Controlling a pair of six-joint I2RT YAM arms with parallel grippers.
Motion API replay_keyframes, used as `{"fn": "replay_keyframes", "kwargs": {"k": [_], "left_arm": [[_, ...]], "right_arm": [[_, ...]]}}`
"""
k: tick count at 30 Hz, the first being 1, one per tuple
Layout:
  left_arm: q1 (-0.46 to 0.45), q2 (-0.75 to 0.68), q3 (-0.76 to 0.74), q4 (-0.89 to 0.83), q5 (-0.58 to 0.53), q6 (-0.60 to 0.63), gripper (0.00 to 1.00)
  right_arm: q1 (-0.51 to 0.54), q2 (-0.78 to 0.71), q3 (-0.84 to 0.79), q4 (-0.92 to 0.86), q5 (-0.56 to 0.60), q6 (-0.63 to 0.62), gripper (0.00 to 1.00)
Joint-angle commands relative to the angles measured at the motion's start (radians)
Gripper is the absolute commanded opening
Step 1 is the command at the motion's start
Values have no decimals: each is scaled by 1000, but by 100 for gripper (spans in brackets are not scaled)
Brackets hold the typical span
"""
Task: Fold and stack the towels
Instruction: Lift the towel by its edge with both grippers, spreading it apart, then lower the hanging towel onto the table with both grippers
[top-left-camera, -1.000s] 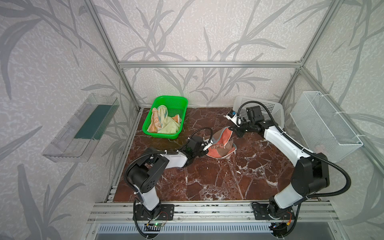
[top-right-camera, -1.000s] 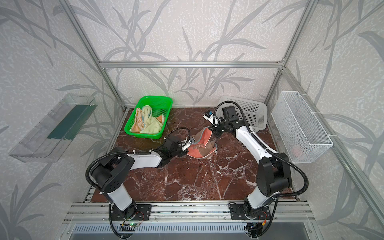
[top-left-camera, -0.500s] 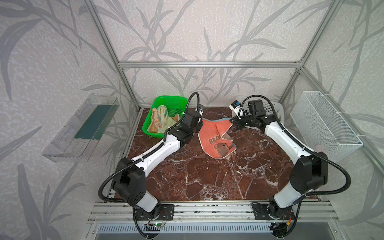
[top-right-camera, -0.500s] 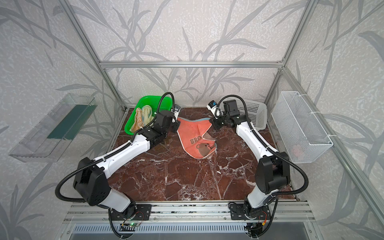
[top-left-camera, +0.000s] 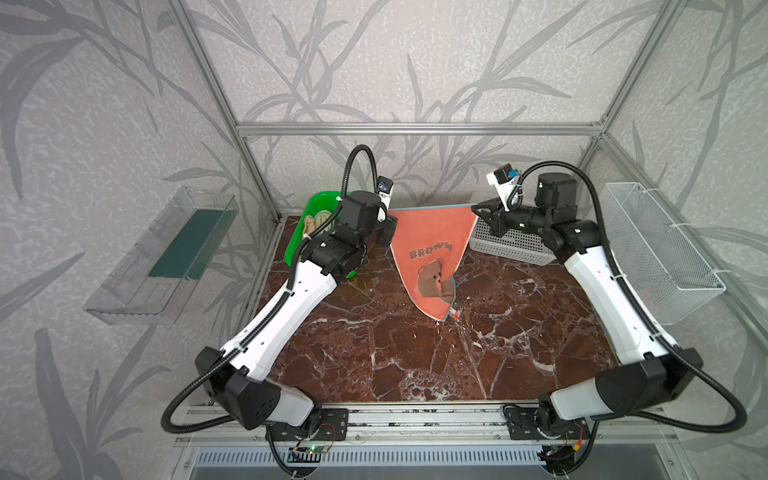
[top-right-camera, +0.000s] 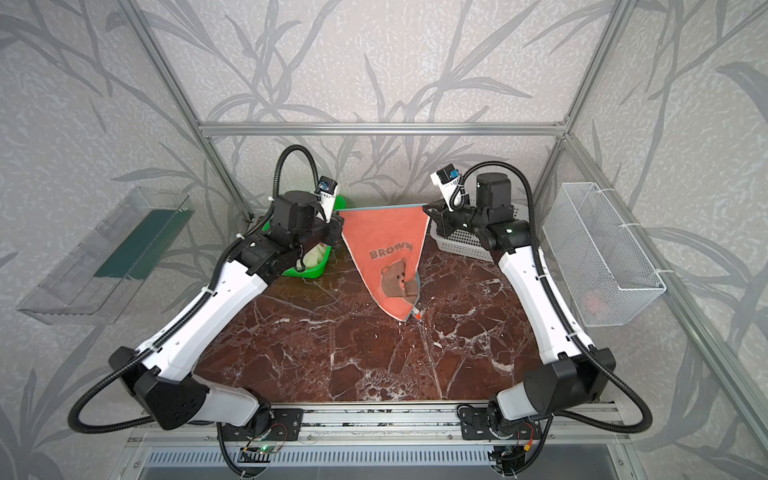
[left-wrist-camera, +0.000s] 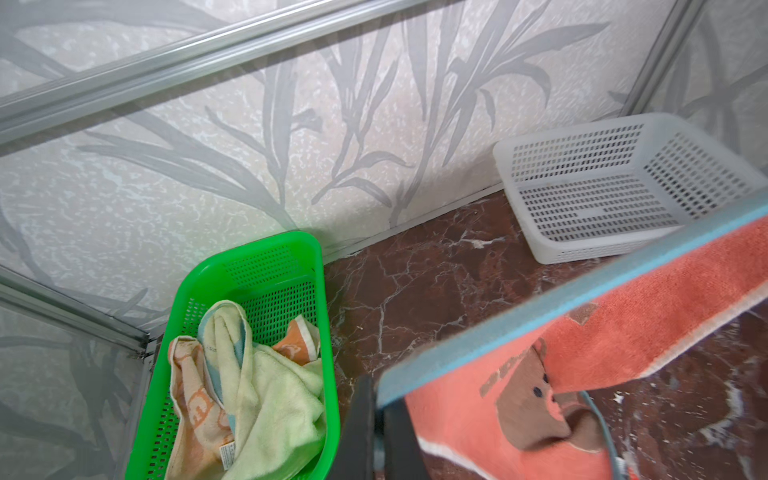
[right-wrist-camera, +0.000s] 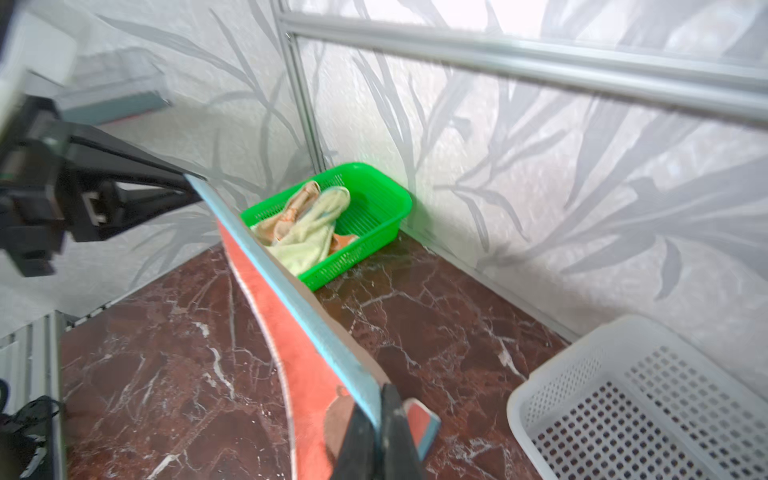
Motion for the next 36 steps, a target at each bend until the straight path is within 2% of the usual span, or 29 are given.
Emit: {"fn": "replay_keyframes", "kwargs": {"k": [1,7,14,18,25,36], "left_arm": [[15,-122,-5,-66,55,-52,0],[4,-283,-32,-100,160,-72,0],[-2,-393,-20,-147,253,-100,0],[-5,-436,-55,-134,287,-131,0],[-5,-435,-67,-120,213,-118,0],[-1,-260,-57,-60,-2,-21,0]], "right_arm": [[-16,-117,-35,20,-64,16,0],[-13,-255,-87,-13,-164,-42,0],[-10,-366,-126,8,-280,-18,0],[-8,-414,-162,32,-285,-12,0],[-10,-392,-160,29,-224,-19,0],[-14,-249,-184,85,-80,-67,0]]}}
